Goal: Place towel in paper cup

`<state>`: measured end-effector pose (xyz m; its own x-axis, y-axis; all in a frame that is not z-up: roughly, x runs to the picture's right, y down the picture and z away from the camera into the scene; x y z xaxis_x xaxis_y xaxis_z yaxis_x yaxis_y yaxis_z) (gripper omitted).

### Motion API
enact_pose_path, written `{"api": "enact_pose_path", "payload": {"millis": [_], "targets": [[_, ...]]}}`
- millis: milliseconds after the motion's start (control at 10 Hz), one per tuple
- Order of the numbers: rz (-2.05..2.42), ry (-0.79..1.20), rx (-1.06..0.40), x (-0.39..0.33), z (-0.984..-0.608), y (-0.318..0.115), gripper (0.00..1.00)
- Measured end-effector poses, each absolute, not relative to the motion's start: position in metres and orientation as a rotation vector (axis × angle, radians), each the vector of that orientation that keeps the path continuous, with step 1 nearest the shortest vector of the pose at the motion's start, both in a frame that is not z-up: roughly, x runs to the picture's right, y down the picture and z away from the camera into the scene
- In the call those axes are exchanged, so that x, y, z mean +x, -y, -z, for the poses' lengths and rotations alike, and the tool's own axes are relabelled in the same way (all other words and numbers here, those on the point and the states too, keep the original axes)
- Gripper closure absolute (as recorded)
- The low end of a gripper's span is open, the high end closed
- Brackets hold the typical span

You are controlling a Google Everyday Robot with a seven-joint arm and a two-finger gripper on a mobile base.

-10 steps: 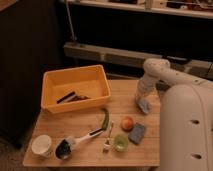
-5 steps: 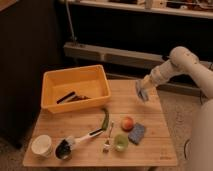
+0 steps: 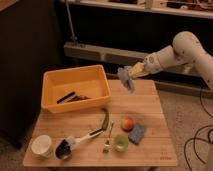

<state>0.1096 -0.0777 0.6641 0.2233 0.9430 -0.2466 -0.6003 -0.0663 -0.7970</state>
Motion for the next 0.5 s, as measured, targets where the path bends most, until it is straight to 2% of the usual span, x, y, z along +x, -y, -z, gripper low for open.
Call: {"api": "enact_pose_path", "payload": {"millis": [300, 500], "targets": [[-1.108, 0.598, -0.963, 0.040, -0.596, 0.072, 1.00], [-0.982, 0.647, -0.928, 0.005, -0.568, 0.061, 1.00]]}}
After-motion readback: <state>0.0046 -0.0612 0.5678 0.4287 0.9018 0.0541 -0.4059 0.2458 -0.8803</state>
